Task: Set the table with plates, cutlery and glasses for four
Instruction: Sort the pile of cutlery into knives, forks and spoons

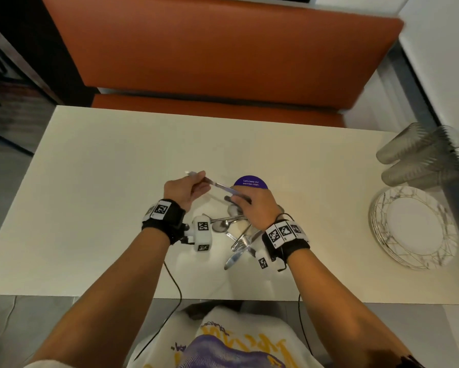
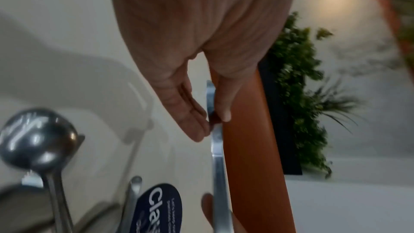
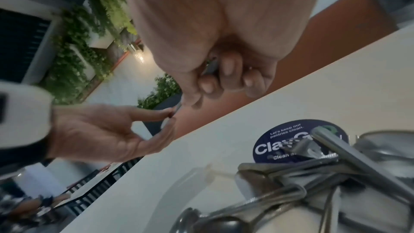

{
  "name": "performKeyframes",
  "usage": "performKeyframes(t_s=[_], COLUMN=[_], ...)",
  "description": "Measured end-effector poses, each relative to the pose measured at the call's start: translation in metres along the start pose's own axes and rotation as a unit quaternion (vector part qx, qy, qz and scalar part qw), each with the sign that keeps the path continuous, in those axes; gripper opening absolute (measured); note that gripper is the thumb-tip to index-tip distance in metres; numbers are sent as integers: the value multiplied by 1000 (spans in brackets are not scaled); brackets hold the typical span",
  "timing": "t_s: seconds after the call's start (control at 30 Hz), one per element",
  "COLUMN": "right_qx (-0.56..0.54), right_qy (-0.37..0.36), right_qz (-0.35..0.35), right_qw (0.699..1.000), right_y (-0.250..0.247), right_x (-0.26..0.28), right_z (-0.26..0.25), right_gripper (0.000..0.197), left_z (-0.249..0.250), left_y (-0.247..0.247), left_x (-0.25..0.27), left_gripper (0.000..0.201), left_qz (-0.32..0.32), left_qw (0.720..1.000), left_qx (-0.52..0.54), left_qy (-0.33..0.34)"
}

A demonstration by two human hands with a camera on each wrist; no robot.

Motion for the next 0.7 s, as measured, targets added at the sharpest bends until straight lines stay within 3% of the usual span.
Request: performKeyframes(t_s=[0.17,0.33,0.53,0.7], right_qx=[29,13,-34,85], right_qy=[-26,-21,57,73], right_qz=[-25,-76,-26,-73], right_qw=[999,997,997,991], right_y=[27,51,28,21], right_x=[15,26,39,52], right_z=[-4,-2,25,66], right_gripper=[40,51,28,25], left_z=[-18,-30,-40,-70], left_y=[17,31,15,9], left_x=[-13,-3,-3,-3], left_gripper=[15,16,20,21], left_qz=[21,-16,5,-24], left_qw=[1000,999,995,975], left_qx=[18,-25,-92,-220], left_qy=[8,13,36,32])
Point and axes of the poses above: each hand's wrist, its own x-axis away from the middle knuckle, its own y-axis out of the palm, z = x × y, the point moved 4 cm from there along -x, towards the middle knuckle, and after that the axes turned 8 degrees about -x, right-handed, at the moved point
